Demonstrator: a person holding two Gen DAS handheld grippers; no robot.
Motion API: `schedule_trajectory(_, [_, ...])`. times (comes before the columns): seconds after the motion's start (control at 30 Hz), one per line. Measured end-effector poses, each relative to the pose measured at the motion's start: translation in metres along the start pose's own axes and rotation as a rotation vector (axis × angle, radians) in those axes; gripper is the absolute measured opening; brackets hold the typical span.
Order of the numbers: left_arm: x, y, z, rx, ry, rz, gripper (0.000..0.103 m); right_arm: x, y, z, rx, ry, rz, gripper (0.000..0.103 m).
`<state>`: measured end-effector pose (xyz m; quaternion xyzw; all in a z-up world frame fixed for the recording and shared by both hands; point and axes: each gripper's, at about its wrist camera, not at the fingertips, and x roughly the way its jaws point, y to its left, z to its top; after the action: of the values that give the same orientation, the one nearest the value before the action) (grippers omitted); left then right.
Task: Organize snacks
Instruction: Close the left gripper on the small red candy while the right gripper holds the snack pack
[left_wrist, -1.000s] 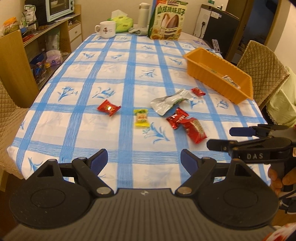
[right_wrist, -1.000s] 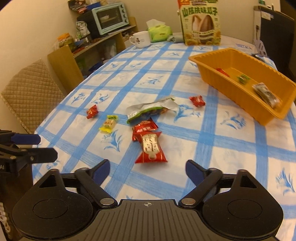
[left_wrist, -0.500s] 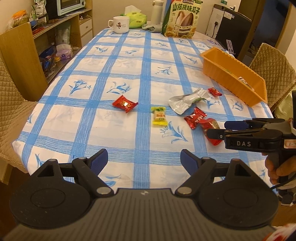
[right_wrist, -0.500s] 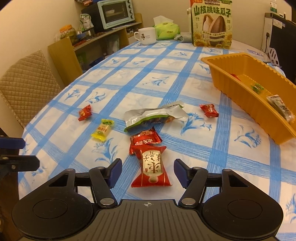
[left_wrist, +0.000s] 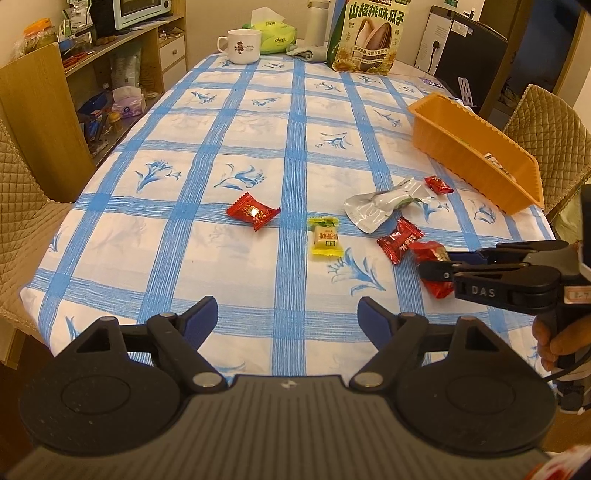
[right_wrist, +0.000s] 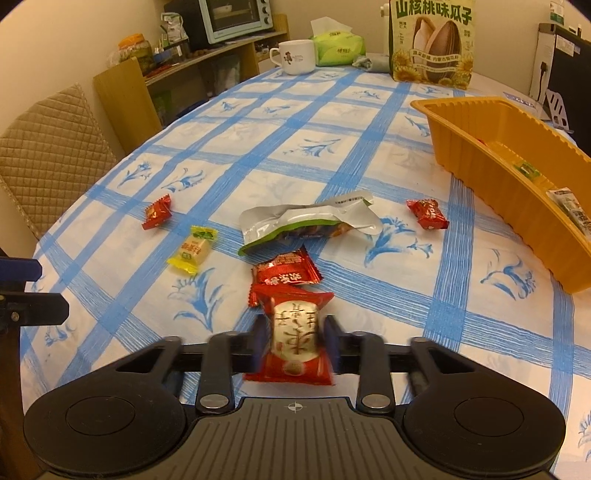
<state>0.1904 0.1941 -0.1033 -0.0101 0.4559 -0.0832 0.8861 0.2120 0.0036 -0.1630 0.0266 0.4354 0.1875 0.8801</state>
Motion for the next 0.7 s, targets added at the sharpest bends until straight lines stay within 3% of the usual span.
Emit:
schedule_trajectory(0.2, [0.01,-0.001,0.006,0.013,-0.017,-0.003,0.077,-0.014,-0.012,0.006,0.036,-0.045,-0.034,0.025])
schedule_trajectory(0.47, [0.039,0.004,0.022,0.017,-0.016,0.017,0.065,-0.033,-0.036,0.015,0.097,-0.091,-0.083,0.025])
schedule_trajectory(0.7, [0.069,0.018,0.044,-0.064,-0.01,0.003,0.059,-0.042,-0.054,0.016,0.134,-0.098,-0.114,0.025])
